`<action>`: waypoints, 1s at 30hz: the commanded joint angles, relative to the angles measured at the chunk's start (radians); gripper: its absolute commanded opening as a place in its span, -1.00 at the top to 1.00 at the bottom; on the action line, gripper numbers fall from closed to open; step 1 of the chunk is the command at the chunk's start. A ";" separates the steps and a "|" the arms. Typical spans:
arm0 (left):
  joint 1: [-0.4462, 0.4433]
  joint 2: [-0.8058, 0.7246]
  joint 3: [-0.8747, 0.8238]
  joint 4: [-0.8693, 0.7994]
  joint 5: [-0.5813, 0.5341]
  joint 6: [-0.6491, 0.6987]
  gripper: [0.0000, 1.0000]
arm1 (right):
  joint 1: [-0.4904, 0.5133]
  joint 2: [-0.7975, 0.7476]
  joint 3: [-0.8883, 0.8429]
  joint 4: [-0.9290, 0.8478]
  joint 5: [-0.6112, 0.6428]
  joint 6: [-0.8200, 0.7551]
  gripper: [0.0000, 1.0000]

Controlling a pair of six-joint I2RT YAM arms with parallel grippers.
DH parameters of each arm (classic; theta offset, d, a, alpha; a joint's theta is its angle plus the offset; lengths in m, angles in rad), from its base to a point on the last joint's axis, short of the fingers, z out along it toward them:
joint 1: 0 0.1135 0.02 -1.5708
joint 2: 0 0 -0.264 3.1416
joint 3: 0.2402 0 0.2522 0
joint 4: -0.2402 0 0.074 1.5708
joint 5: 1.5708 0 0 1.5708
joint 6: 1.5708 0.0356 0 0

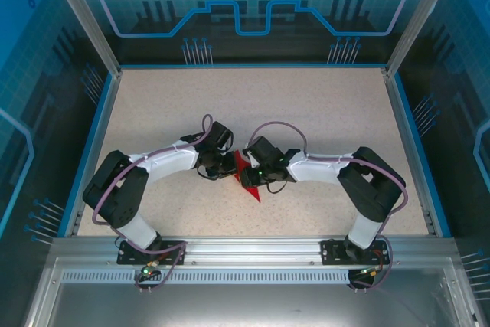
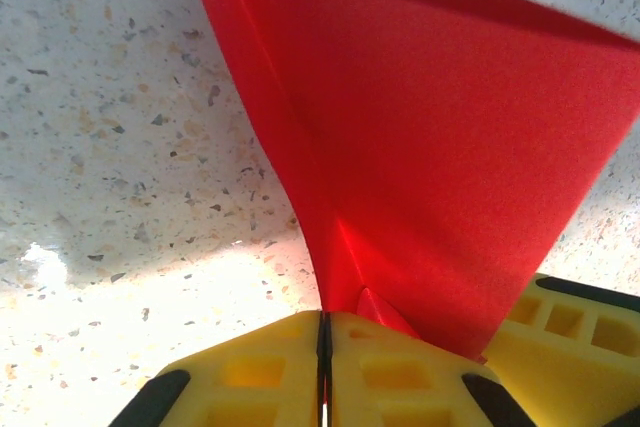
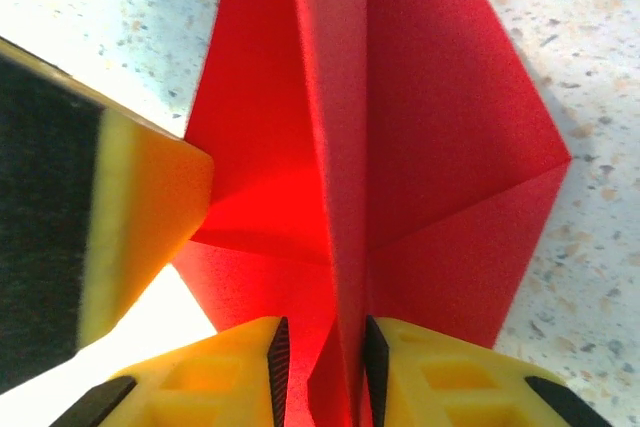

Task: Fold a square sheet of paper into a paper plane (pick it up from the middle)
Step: Move the paper plane to the center of the table.

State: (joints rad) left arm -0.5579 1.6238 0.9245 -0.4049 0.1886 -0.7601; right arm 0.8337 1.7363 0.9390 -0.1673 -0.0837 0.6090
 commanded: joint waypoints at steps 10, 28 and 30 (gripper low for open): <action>0.007 -0.042 -0.015 -0.003 -0.005 0.009 0.73 | 0.021 0.050 0.047 -0.076 0.046 0.000 0.61; 0.034 -0.413 -0.138 -0.012 -0.203 -0.016 0.10 | -0.004 0.043 0.267 -0.442 0.399 0.190 0.85; 0.045 -0.436 -0.150 -0.020 -0.212 -0.016 0.09 | -0.011 0.083 0.303 -0.451 0.396 0.209 0.84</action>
State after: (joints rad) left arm -0.5293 1.2175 0.8051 -0.3893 0.0341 -0.7612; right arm 0.8387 1.7603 1.1999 -0.5255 0.2558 0.7475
